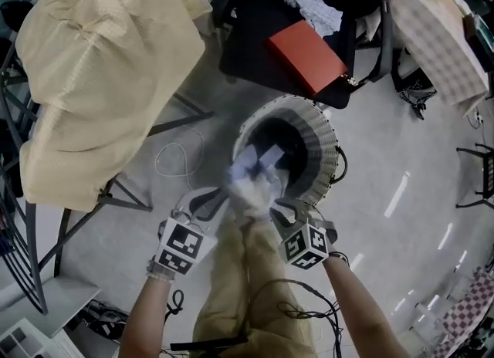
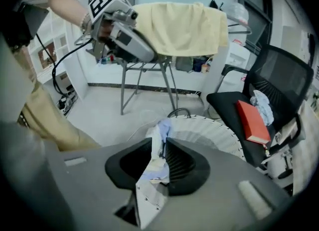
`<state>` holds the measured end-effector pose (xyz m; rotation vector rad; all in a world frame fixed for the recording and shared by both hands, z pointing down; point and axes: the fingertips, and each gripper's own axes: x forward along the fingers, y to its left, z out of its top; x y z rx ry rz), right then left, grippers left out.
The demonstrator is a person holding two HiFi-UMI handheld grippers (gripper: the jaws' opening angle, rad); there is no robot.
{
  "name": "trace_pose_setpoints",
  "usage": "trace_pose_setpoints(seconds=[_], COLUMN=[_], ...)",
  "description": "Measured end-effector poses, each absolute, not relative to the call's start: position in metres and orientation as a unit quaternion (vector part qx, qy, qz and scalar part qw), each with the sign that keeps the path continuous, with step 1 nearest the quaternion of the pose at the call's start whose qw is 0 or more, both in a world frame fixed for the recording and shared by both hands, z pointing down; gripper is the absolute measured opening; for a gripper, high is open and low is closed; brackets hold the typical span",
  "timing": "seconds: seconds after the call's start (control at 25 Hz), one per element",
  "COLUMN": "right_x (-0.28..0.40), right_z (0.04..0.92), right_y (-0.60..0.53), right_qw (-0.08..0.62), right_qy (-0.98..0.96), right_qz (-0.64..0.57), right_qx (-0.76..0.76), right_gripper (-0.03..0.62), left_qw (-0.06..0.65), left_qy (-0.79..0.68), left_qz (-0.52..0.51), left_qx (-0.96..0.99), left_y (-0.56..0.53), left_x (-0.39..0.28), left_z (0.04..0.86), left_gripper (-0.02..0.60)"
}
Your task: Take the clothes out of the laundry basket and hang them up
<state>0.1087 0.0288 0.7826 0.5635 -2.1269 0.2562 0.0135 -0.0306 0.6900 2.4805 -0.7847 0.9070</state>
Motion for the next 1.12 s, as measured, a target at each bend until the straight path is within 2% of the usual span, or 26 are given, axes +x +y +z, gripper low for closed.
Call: trace_pose_setpoints(seconds=[0.2, 0.84, 0.88, 0.92, 0.96, 1.0, 1.12], right_x=[0.109, 0.075, 0.076, 0.077, 0.077, 0.077, 0.079], right_z=[0.845, 0.949, 0.951, 0.952, 0.951, 0.949, 0.934], right_y=[0.064, 0.081, 0.082, 0.082, 0.082, 0.081, 0.07], right_qw=[0.505, 0.556, 0.56, 0.562, 0.562, 0.559, 0.535], right_qy=[-0.845, -0.824, -0.822, -0.821, -0.821, -0.822, -0.83], right_qz=[0.078, 0.083, 0.081, 0.077, 0.076, 0.079, 0.111], right_qx=[0.156, 0.073, 0.07, 0.069, 0.069, 0.074, 0.11], right_gripper=[0.129, 0.158, 0.156, 0.117, 0.043, 0.023, 0.018], left_qw=[0.219, 0.252, 0.253, 0.256, 0.259, 0.261, 0.264], left_qy=[-0.277, -0.281, -0.28, -0.28, -0.28, -0.279, -0.282], left_qz=[0.328, 0.33, 0.332, 0.334, 0.337, 0.34, 0.345], left_qx=[0.876, 0.866, 0.864, 0.863, 0.861, 0.859, 0.855], left_y=[-0.018, -0.005, -0.005, -0.005, -0.005, -0.006, -0.008], left_x=[0.015, 0.007, 0.005, 0.004, 0.002, 0.0, -0.004], left_z=[0.73, 0.792, 0.794, 0.795, 0.796, 0.797, 0.793], left_gripper=[0.077, 0.097, 0.097, 0.098, 0.103, 0.106, 0.112])
